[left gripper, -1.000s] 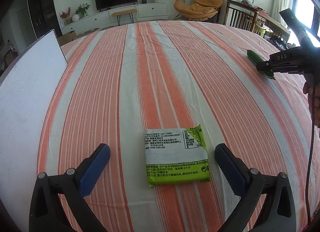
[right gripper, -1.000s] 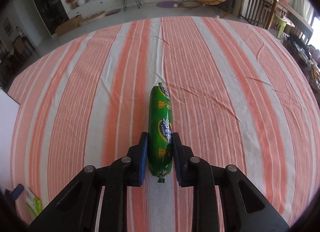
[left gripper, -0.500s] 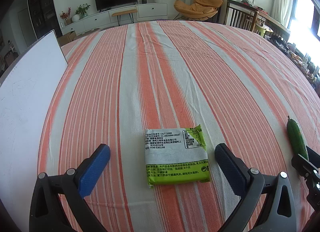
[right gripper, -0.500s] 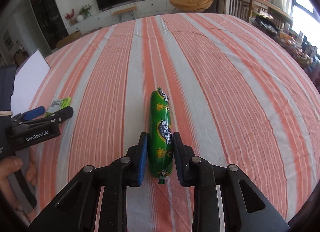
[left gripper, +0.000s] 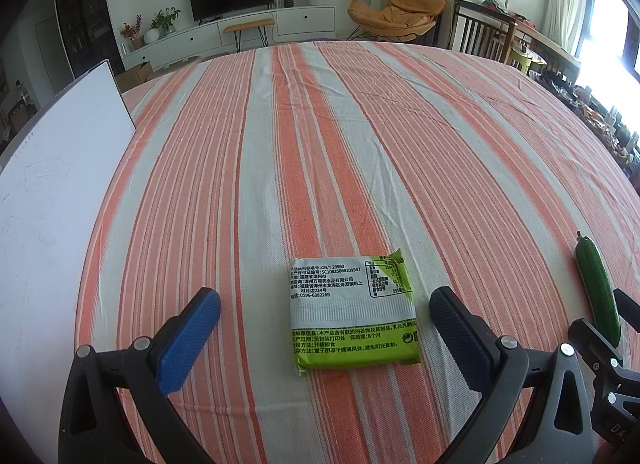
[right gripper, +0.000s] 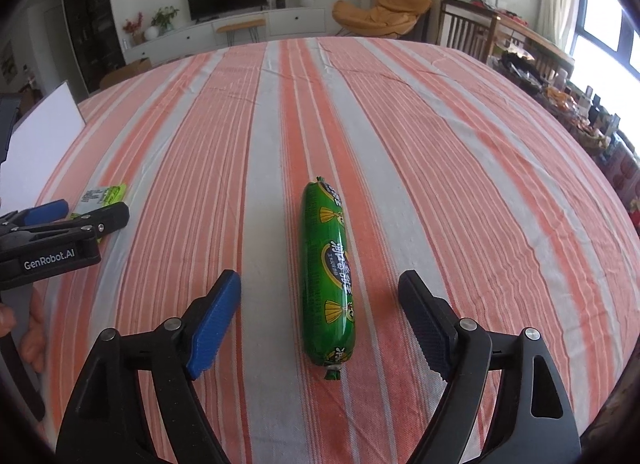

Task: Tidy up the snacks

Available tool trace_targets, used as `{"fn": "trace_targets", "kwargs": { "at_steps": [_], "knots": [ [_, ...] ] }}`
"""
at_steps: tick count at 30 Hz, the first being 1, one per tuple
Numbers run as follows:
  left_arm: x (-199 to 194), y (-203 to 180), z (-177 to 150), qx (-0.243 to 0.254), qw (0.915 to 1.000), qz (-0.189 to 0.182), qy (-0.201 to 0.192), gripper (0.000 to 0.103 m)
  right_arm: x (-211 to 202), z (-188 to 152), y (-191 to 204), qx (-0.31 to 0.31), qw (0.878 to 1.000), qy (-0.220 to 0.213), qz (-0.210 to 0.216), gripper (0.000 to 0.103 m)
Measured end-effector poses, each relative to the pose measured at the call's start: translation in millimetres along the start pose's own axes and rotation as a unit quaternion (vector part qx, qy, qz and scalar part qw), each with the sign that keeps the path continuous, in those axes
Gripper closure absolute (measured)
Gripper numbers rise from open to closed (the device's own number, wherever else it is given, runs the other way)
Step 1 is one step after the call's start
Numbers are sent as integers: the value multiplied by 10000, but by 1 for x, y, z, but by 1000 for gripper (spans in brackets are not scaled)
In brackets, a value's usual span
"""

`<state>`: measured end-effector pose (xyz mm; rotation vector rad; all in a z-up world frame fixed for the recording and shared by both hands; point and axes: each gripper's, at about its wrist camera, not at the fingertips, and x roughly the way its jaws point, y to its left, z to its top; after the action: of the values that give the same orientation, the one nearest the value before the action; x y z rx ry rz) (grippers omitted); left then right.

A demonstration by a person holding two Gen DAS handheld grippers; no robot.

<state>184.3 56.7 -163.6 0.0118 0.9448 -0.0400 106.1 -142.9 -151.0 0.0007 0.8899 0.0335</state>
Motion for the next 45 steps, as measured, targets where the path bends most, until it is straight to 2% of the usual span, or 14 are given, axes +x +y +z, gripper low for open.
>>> {"fn": "trace_targets", "kwargs": {
  "at_steps": [45],
  "knots": [
    [-1,0,-1,-5,10000,-2,-8,0,-1,-3,3,-24,10000,3,19,17]
  ]
}}
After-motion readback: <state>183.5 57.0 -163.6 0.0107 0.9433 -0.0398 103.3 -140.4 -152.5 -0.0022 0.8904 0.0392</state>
